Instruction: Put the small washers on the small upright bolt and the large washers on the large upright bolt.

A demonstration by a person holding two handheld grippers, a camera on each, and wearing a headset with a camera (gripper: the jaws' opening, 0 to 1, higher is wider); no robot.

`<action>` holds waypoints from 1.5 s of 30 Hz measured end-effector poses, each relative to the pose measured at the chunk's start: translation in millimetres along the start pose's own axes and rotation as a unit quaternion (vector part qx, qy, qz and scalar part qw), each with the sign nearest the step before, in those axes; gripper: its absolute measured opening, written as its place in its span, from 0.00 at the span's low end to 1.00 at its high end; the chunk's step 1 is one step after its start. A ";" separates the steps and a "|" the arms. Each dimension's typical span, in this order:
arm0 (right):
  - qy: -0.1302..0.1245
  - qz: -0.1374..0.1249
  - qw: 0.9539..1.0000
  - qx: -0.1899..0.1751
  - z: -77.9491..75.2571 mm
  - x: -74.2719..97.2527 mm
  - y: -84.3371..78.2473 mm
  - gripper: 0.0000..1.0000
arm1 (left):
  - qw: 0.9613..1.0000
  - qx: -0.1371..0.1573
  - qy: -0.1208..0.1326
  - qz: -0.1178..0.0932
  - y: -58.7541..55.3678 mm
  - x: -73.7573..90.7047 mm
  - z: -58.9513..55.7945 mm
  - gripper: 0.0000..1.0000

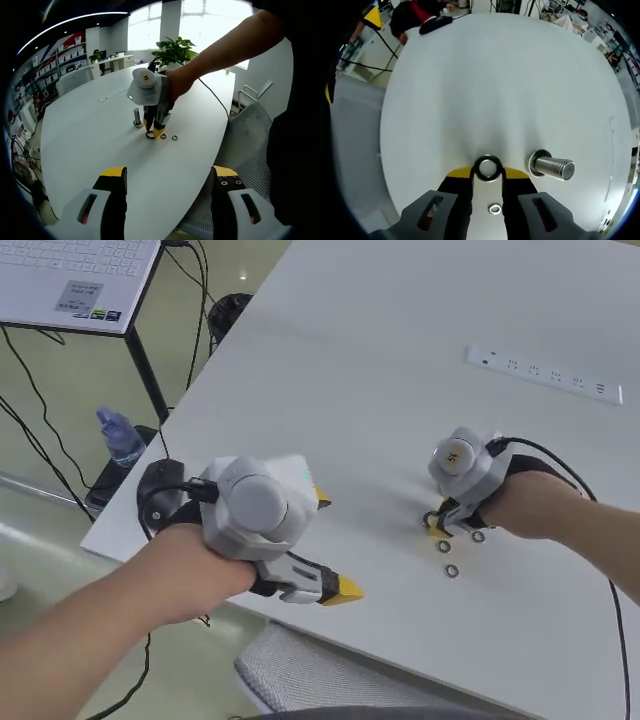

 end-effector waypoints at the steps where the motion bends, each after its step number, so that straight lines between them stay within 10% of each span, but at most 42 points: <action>1: 0.002 0.001 1.000 -0.006 -0.8 1.5 -1.0 0.21 | 1.000 0.001 0.001 0.001 -0.6 0.3 -0.3 0.67; 45: -0.005 -0.022 0.997 -0.069 -40.7 60.6 -23.2 0.22 | 1.000 0.001 0.006 -0.003 11.2 -6.5 9.7 0.65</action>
Point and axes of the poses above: the centre of the closed fingertips' face, and the gripper's own axes: x roughly backward along the fingers, z roughly to its left, y roughly out of its top, the point moved 4 cm from there along x, roughly backward along the fingers, and after that the axes turned 14 degrees about -y, right-handed, at the moved point
